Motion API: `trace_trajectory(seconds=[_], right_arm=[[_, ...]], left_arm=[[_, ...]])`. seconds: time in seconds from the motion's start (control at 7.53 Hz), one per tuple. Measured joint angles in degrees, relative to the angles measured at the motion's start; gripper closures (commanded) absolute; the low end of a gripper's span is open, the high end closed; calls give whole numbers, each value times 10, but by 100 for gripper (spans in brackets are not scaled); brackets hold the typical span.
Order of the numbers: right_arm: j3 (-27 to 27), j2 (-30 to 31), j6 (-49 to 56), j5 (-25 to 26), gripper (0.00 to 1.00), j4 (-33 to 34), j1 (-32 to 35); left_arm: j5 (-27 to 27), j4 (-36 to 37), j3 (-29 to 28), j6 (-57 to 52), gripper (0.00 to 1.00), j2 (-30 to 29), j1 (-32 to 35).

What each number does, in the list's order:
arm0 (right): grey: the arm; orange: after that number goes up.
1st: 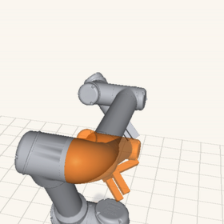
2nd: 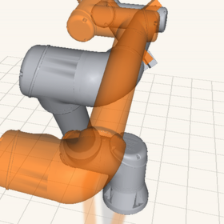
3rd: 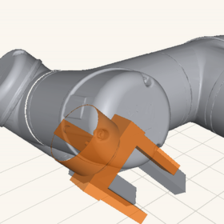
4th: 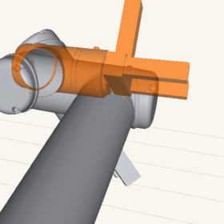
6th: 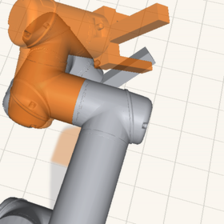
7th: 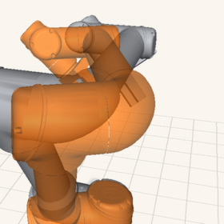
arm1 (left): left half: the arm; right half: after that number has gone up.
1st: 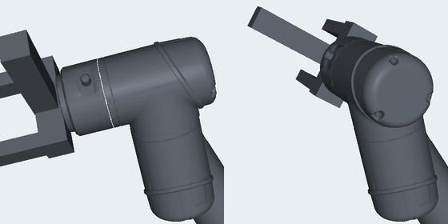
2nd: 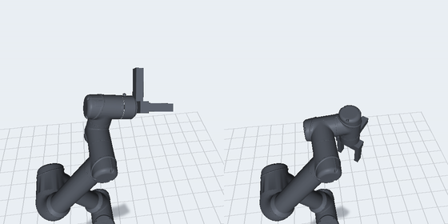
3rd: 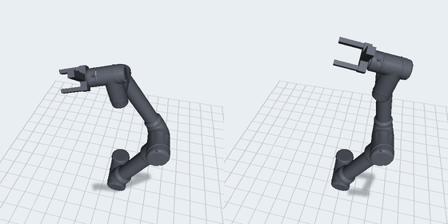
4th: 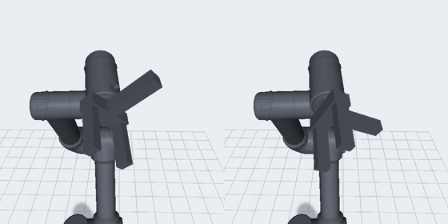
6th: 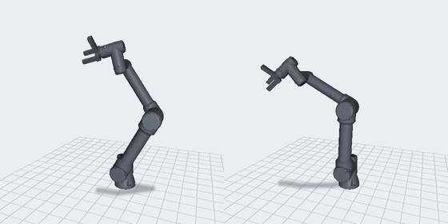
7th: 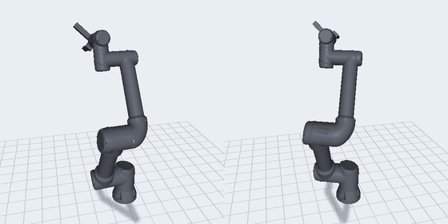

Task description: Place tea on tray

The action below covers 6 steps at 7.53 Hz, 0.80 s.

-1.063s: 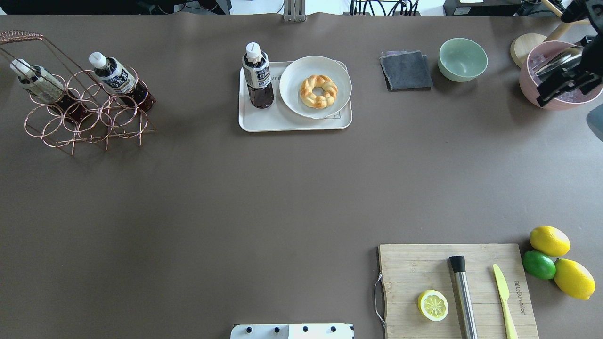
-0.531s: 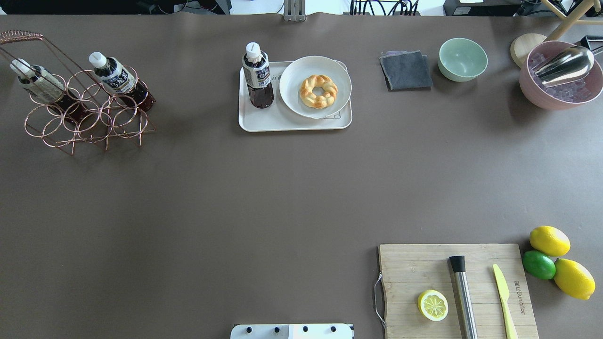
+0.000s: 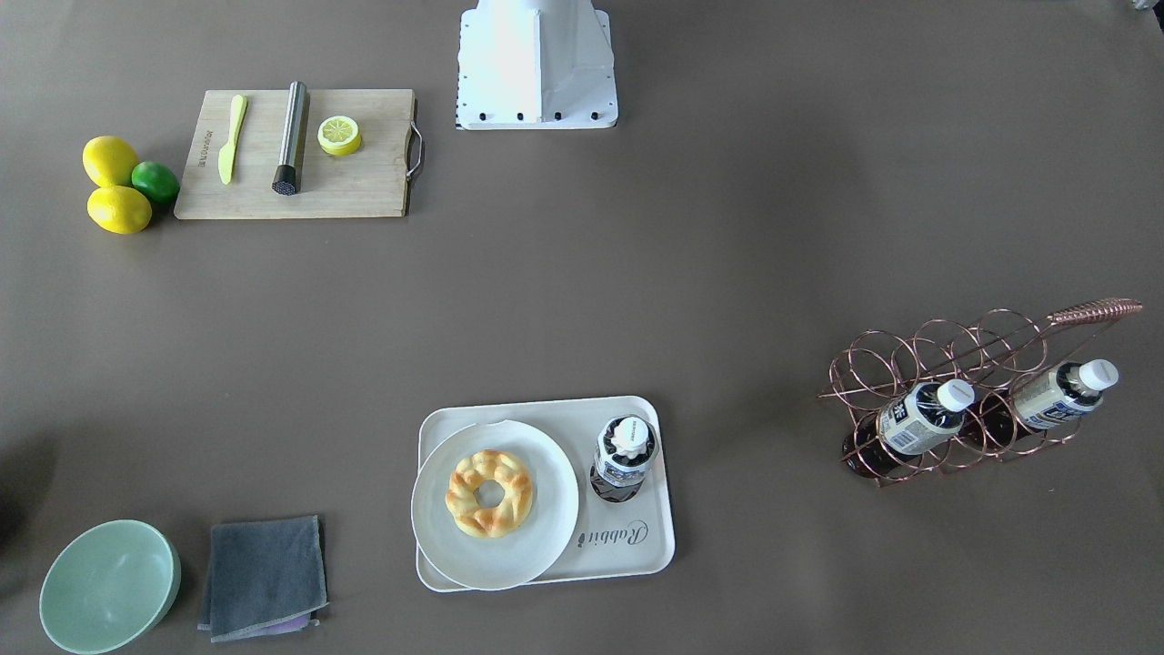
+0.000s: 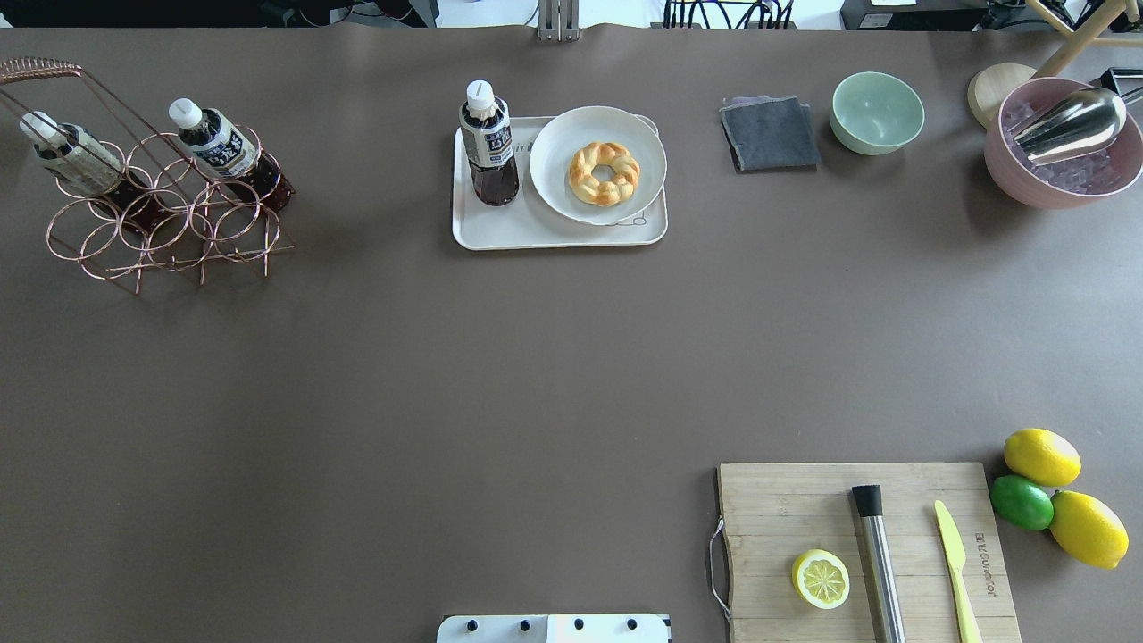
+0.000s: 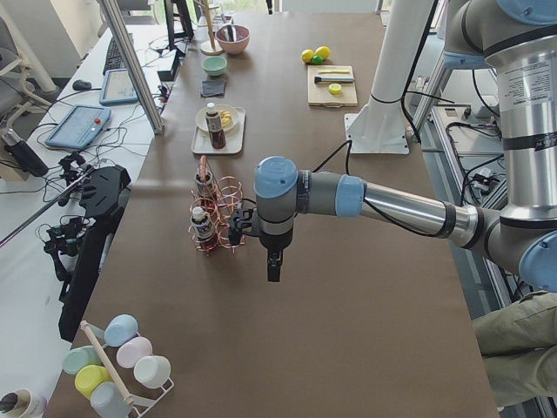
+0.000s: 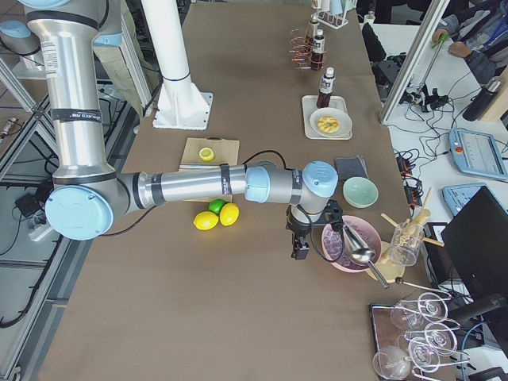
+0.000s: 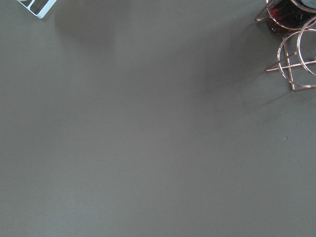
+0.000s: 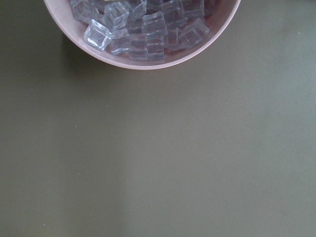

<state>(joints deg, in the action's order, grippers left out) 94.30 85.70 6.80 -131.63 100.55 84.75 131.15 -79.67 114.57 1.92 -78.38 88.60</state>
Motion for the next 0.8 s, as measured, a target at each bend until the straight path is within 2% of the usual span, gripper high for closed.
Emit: trace_trajectory(seconds=[0.8], right_arm=[[8, 4, 5, -14, 1, -6, 4]], left_arm=[[-2, -39, -26, -5, 3, -3, -1]])
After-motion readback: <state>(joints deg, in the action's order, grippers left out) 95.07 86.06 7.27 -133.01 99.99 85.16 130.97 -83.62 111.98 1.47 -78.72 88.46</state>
